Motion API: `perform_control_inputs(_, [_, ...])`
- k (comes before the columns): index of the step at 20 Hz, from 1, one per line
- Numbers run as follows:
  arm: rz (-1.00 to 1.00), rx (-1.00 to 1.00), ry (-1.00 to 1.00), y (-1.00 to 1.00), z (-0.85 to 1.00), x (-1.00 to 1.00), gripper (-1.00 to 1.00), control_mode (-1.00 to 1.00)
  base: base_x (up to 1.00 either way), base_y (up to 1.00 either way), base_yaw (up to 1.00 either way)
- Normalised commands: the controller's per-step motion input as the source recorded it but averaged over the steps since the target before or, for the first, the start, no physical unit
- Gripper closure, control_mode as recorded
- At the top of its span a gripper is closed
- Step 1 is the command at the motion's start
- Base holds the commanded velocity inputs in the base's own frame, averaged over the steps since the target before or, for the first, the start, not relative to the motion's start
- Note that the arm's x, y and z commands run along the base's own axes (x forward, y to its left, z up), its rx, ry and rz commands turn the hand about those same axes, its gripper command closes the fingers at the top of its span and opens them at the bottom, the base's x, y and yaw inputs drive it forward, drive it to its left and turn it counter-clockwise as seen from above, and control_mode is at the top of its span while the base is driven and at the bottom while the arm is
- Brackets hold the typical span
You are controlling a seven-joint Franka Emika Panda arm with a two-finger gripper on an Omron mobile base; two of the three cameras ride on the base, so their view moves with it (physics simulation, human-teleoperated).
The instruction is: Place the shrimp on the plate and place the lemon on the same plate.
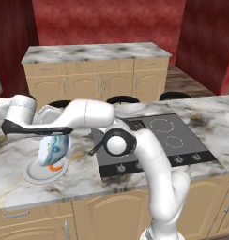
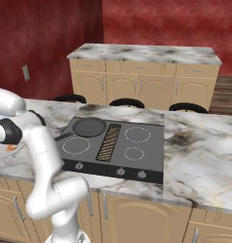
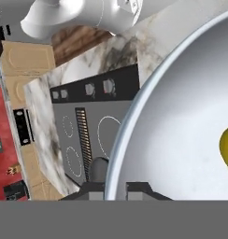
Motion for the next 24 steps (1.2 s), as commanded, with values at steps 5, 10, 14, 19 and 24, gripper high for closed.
perform_control_inputs(5, [0.0, -0.07, 0.0, 0.0, -0.15, 0.0, 1.0, -1.0, 0.0, 0.0, 0.0])
perform_control_inputs(10, [0.0, 0.0, -0.01, -0.01, -0.14, 0.01, 1.0, -1.0, 0.0, 0.0, 0.0])
perform_control_inputs(14, [0.0, 0.0, -0.01, 0.0, -0.21, 0.04, 1.0, -1.0, 0.0, 0.0, 0.0])
perform_control_inputs(19, [0.0, 0.0, -0.02, 0.01, -0.13, 0.14, 1.0, -1.0, 0.0, 0.0, 0.0])
perform_control_inputs(24, [0.0, -0.01, -0.04, 0.13, -0.07, 0.04, 1.0, -1.0, 0.0, 0.0, 0.0])
